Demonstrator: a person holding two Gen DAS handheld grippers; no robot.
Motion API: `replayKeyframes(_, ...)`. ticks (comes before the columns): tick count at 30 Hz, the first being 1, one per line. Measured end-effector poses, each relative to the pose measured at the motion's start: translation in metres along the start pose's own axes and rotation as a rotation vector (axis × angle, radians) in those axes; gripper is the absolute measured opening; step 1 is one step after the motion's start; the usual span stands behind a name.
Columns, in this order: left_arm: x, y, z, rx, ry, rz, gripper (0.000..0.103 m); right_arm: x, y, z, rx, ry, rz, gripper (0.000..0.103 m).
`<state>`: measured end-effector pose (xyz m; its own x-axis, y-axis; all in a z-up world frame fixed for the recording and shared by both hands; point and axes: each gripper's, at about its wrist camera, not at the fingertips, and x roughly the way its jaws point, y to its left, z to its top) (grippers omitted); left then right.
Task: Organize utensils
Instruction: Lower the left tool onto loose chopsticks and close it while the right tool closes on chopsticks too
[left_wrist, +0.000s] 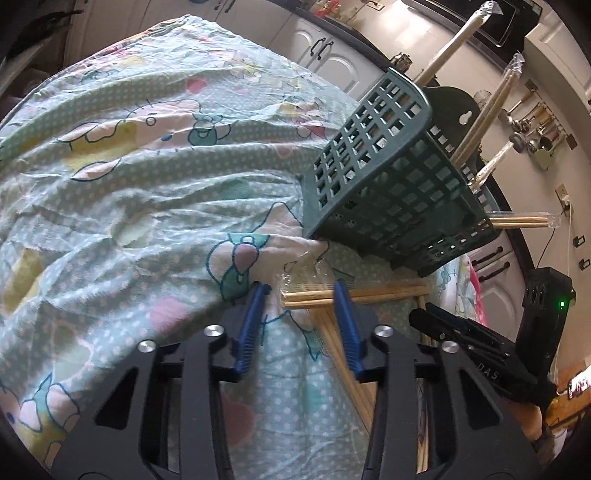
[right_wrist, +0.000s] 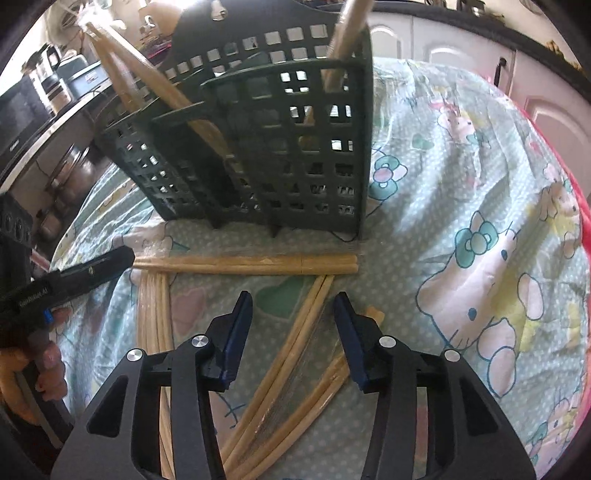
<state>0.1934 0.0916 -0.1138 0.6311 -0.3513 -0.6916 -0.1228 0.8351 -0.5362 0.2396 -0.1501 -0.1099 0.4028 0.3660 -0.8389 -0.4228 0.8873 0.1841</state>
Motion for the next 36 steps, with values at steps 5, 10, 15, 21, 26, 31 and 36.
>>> replayKeyframes(5,-0.001,0.004,0.0,-0.018,0.002,-0.008,0.014,0.005,-0.006,0.007,0.034,0.007,-0.001,0.035)
replayKeyframes(10,-0.006,0.007,-0.003,-0.042,0.002,-0.038,0.012,0.004,-0.012,0.007,0.068,0.002,-0.005,0.022)
replayKeyframes(15,-0.011,0.004,-0.007,-0.044,0.006,-0.056,0.008,-0.001,-0.023,0.005,0.088,-0.01,-0.001,0.014)
replayKeyframes(21,-0.023,0.0,-0.008,-0.043,-0.013,-0.086,0.006,-0.013,-0.024,0.001,0.1,-0.046,0.023,0.007)
replayKeyframes(26,-0.044,-0.009,-0.003,-0.019,-0.059,-0.107,0.004,-0.029,-0.019,-0.001,0.08,-0.072,0.054,0.006)
replayKeyframes(31,-0.072,-0.023,0.003,0.021,-0.125,-0.125,0.003,-0.047,-0.004,-0.002,0.042,-0.094,0.081,0.006)
replayKeyframes(36,-0.098,-0.038,0.005,0.056,-0.178,-0.165,0.003,-0.066,0.011,-0.009,-0.023,-0.117,0.106,0.006)
